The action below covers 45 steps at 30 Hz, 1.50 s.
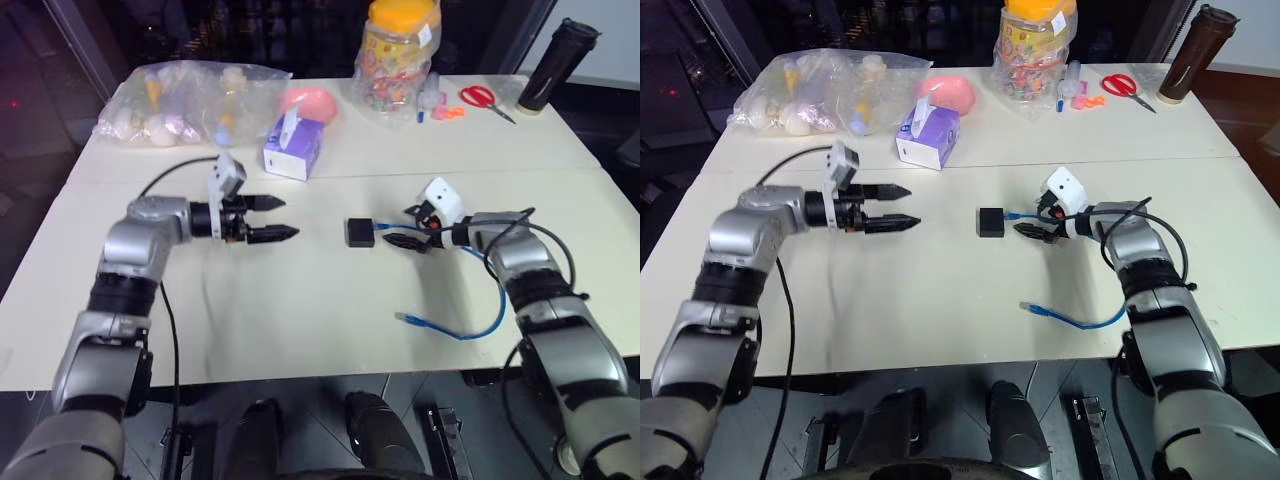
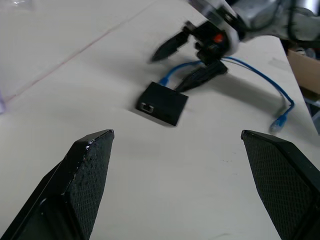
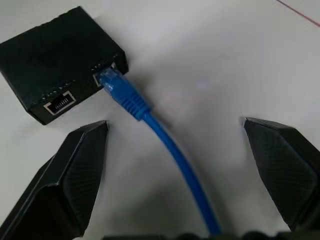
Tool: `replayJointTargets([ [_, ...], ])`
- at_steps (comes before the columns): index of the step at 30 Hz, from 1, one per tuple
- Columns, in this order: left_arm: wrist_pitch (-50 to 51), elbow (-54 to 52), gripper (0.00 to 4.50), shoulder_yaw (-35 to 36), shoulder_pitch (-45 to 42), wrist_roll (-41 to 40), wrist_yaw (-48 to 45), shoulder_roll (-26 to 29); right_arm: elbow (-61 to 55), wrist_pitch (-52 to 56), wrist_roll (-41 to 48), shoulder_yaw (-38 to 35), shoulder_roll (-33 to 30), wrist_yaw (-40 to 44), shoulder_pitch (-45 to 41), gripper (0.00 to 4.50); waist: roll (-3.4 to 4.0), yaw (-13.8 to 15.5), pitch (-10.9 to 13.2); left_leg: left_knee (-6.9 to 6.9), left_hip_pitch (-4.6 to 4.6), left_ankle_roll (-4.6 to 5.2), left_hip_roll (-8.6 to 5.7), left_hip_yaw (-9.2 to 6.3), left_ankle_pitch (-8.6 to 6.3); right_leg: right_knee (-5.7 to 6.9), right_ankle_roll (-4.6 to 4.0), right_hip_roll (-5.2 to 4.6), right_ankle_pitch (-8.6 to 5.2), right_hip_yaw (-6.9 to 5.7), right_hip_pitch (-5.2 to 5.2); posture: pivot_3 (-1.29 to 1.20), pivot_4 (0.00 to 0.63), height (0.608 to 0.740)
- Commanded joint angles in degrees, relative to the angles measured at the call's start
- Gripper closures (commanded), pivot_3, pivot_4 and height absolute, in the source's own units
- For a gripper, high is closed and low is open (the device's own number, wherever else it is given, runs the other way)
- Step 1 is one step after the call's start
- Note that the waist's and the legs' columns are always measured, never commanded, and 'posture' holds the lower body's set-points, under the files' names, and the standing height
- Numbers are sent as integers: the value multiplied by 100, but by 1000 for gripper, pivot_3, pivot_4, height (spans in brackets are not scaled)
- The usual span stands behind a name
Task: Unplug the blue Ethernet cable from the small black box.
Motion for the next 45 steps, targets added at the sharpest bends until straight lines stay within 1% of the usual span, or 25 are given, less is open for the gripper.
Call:
replayJointTargets([
  [1,216,-579,198,266,164,-195,290,30,892,-569,-324,10,351,-60,-391,772,-1,-11,0,2,3,0,0,0,0,5,-1,0,1,0,1,0,150,739],
  [2,256,-660,198,276,246,-202,360,33,1032,-690,-395,20,457,-10,-506,1189,-1,-15,0,3,7,0,0,0,0,12,-2,0,1,0,4,0,150,739],
  [5,310,-819,198,283,408,-175,510,54,1262,-933,-640,108,681,194,-716,2840,-1,-29,0,13,19,-6,-1,0,4,36,-3,1,1,2,8,0,150,739],
  [8,300,-828,198,296,446,-151,591,65,1356,-1103,-907,195,726,264,-757,4456,-1,-38,0,14,33,-15,-1,-2,9,53,-3,4,1,3,12,0,150,739],
  [10,202,-667,198,310,384,-116,633,51,1327,-1370,-1155,307,631,78,-710,4491,-1,-36,0,14,33,-21,-1,-4,12,55,-4,5,0,3,12,0,150,739],
  [12,4,-346,198,318,238,-26,707,-9,1168,-1856,-1405,406,444,-266,-636,4491,0,-29,0,14,33,-22,-2,-3,13,55,-4,4,0,3,13,0,150,739],
  [13,-172,-13,198,318,74,66,793,-83,989,-2236,-1575,462,287,-589,-584,4491,0,-16,0,14,33,-22,-2,-3,13,54,-4,3,0,3,13,0,150,739],
  [15,-484,783,198,326,-357,195,902,-287,481,-3054,-2079,628,-110,-1498,-447,4491,1,67,1,14,29,-26,-4,-5,16,54,-3,2,0,2,11,0,150,739],
  [17,-558,1432,198,361,-777,104,676,-489,-100,-3617,-2456,681,-433,-2207,-277,4491,1,139,1,18,12,-37,-13,-10,22,49,-3,-4,0,-1,2,0,150,739],
  [20,-293,2308,198,473,-1492,-240,-41,-826,-1256,-3992,-2637,476,-789,-2812,120,4491,0,165,2,16,-3,-37,-18,-7,22,34,1,-7,-1,1,-6,0,150,739],
  [22,-214,2882,198,527,-1911,-298,-459,-990,-1912,-3939,-2650,337,-897,-2982,355,4491,0,156,2,6,-5,-37,-18,-7,22,28,4,-6,-3,0,-8,0,150,739],
  [24,-343,3537,198,562,-2313,-217,-701,-1162,-2512,-3805,-2706,222,-982,-3108,566,4491,0,115,2,1,-4,-37,-17,-8,21,29,6,-4,-5,1,-12,0,150,739],
  [29,-897,4879,198,741,-3091,9,-657,-1534,-3560,-3376,-2765,6,-1035,-3243,954,4491,-1,30,3,0,-3,-35,-17,-8,21,28,8,-4,-7,1,-11,0,150,739],
  [33,-1252,5379,198,871,-3369,193,-510,-1716,-4041,-3099,-2746,-69,-1015,-3194,1161,4491,-2,27,4,3,-2,-35,-17,-8,21,32,8,-3,-6,2,-10,0,150,739],
  [38,-1449,5661,198,1159,-3575,224,-223,-1995,-4614,-2780,-2709,-68,-934,-3082,1351,4491,-3,40,4,3,-5,-35,-17,-8,21,30,8,-4,-7,2,-10,0,150,739],
  [41,-1540,5706,1084,1267,-3599,290,-165,-2063,-4833,-2668,-2702,-53,-901,-3035,1442,4500,-3,40,4,3,-5,-35,-17,-9,21,29,8,-4,-7,2,-10,0,150,739],
  [43,-1567,5717,1851,1350,-3606,298,-144,-2089,-4947,-2601,-2701,-48,-882,-3006,1485,4500,-3,38,4,2,-4,-35,-17,-9,21,30,8,-4,-7,2,-10,0,150,739],
  [44,-1583,5715,2349,1356,-3604,327,-169,-2093,-5001,-2561,-2693,-42,-868,-2985,1496,4500,-3,39,4,3,-4,-35,-17,-9,21,31,8,-4,-7,2,-9,0,150,739],
  [45,-1590,5713,2698,1358,-3603,354,-191,-2094,-5037,-2529,-2686,-36,-860,-2971,1502,4500,-3,40,4,3,-4,-35,-17,-9,21,31,8,-4,-7,2,-9,0,150,739],
])
